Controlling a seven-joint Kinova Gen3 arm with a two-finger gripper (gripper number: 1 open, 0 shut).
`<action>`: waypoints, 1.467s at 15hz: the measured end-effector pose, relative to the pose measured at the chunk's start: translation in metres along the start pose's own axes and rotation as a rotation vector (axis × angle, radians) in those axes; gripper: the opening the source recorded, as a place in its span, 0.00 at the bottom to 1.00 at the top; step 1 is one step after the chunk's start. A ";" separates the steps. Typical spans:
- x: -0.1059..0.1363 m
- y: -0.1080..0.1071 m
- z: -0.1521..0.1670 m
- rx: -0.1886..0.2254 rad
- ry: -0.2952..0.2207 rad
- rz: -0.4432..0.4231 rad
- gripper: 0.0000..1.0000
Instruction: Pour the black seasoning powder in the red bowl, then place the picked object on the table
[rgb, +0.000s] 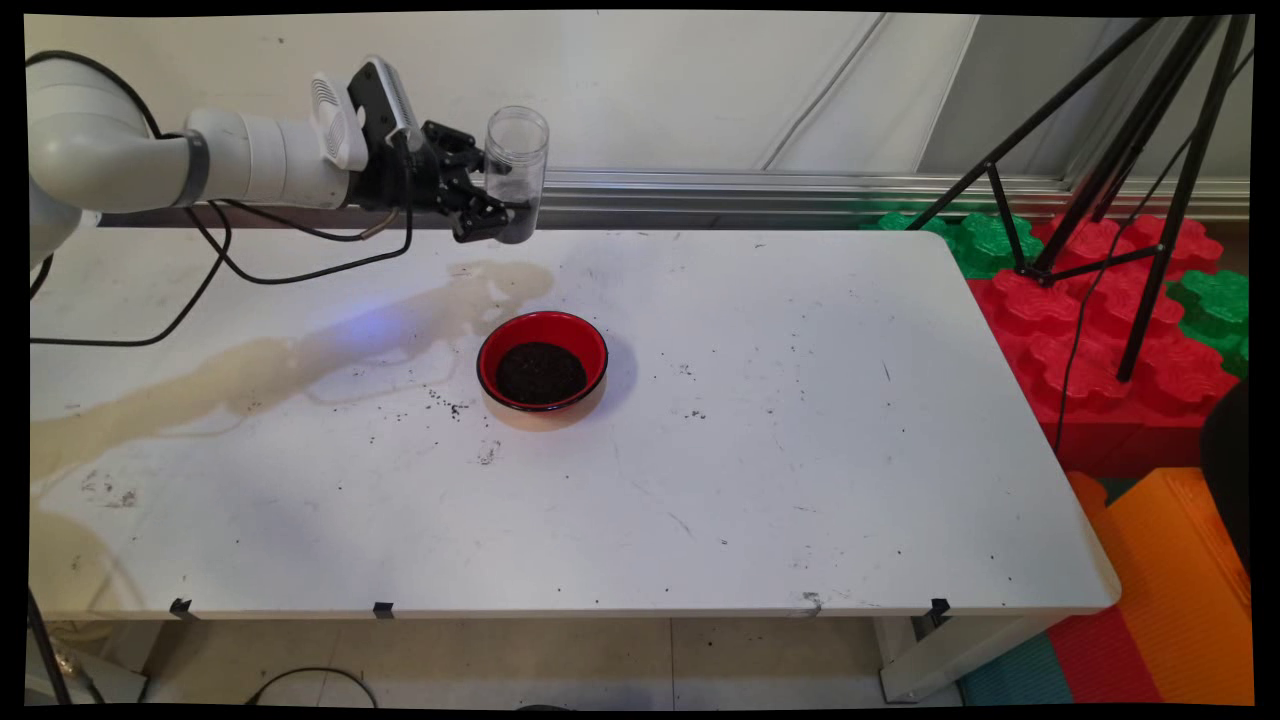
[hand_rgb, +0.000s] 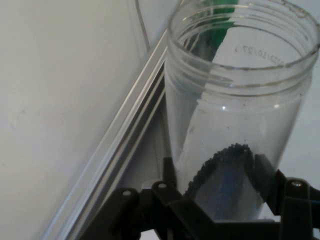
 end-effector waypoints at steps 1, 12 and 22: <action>-0.005 -0.001 0.001 -0.006 0.000 -0.030 0.00; -0.043 -0.011 0.014 -0.031 0.017 -0.256 0.00; -0.076 -0.010 0.027 -0.046 0.002 -0.351 0.00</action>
